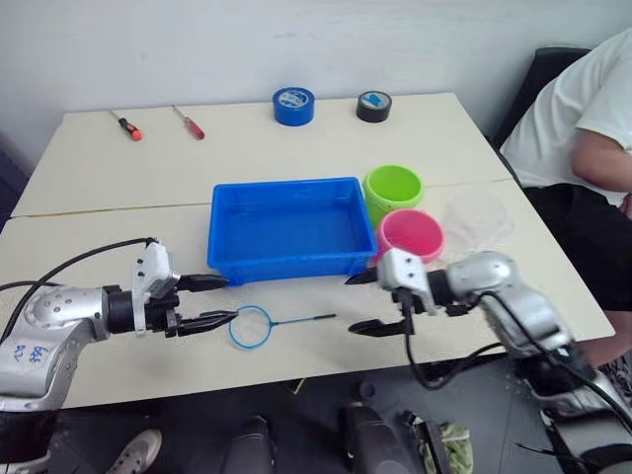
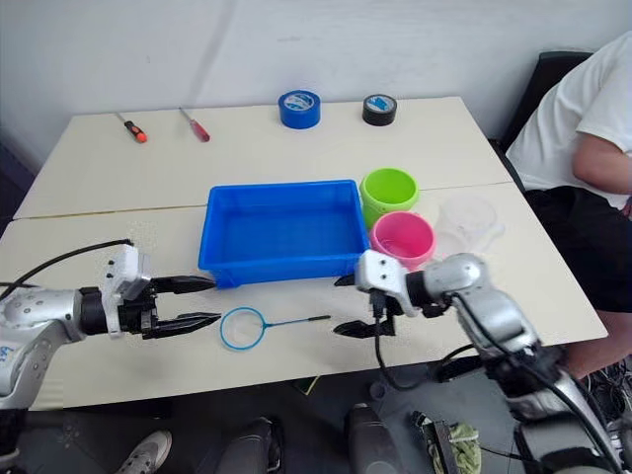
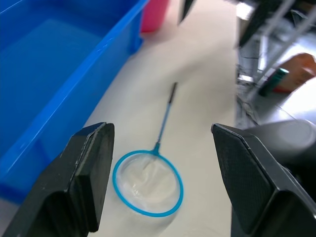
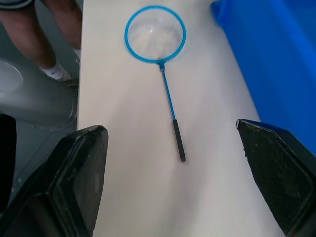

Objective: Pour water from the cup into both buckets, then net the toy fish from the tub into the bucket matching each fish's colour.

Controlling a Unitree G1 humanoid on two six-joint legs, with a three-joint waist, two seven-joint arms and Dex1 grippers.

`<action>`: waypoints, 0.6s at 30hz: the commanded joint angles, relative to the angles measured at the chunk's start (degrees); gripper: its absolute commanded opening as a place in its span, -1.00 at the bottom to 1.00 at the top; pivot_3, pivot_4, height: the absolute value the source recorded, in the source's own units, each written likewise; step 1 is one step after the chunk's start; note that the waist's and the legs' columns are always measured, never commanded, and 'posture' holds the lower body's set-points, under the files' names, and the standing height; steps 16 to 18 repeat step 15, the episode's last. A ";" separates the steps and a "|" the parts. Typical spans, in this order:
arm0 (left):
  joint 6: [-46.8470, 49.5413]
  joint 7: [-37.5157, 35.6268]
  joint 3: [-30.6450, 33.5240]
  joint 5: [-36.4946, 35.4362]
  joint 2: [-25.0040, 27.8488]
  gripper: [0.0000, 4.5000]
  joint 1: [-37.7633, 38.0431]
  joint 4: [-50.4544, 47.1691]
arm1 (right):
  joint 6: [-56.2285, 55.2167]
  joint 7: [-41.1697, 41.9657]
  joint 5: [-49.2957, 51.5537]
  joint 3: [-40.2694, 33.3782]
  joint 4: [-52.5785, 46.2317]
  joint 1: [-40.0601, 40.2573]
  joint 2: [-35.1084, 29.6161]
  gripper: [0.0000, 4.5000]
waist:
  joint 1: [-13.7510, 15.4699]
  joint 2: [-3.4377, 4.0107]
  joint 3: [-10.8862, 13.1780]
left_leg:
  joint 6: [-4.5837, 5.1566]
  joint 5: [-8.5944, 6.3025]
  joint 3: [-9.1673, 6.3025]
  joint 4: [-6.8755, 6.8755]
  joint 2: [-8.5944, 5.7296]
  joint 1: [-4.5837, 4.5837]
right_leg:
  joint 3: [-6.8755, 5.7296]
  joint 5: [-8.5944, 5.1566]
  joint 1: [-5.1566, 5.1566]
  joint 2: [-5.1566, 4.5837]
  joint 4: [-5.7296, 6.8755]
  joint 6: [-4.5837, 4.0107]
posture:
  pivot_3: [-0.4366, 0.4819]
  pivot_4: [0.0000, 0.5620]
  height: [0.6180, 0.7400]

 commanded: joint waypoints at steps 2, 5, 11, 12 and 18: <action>-1.33 7.36 3.65 1.86 -4.68 0.55 9.67 -5.64 | 8.19 -7.85 5.11 -5.11 -10.19 8.70 0.65 0.96 | -0.04 0.01 0.00 | -0.14 -0.18 0.00 -0.16 0.17 0.60 | -0.01 -0.08 0.62 -0.02 -0.30 -0.14 | -0.05 -0.47 0.89; -4.33 12.31 4.11 5.30 -8.77 0.55 15.85 -5.07 | 9.80 -11.40 4.94 -5.54 -12.13 12.97 0.64 0.96 | 0.12 0.01 0.00 | -0.16 -0.30 0.01 -0.08 0.59 0.81 | -0.15 0.03 0.99 0.10 -0.66 -0.40 | -0.05 -0.47 0.89; -7.20 18.41 5.37 8.56 -13.67 0.55 23.05 -4.24 | 6.54 -13.70 3.59 -4.95 -10.94 19.86 0.06 0.96 | 0.50 -0.03 -0.01 | -0.04 -0.46 0.07 -0.12 0.64 1.10 | -0.12 -0.32 1.48 0.02 -1.12 -1.10 | -0.05 -0.47 0.89; -7.12 18.71 5.66 8.39 -13.87 0.55 23.36 -3.95 | 6.17 -13.79 3.57 -4.83 -10.65 20.21 0.02 0.96 | 0.57 -0.04 -0.02 | -0.01 -0.46 0.11 -0.10 0.62 1.10 | -0.08 -0.32 1.49 0.00 -1.14 -1.10 | -0.05 -0.47 0.89; -8.57 18.04 6.05 8.06 -13.90 0.55 23.88 -3.01 | 4.17 -13.83 2.86 -4.17 -9.09 21.05 -0.15 0.96 | 0.75 -0.07 -0.04 | 0.05 -0.47 0.18 -0.09 0.62 1.13 | -0.03 -0.29 1.54 -0.02 -1.23 -1.12 | -0.05 -0.47 0.89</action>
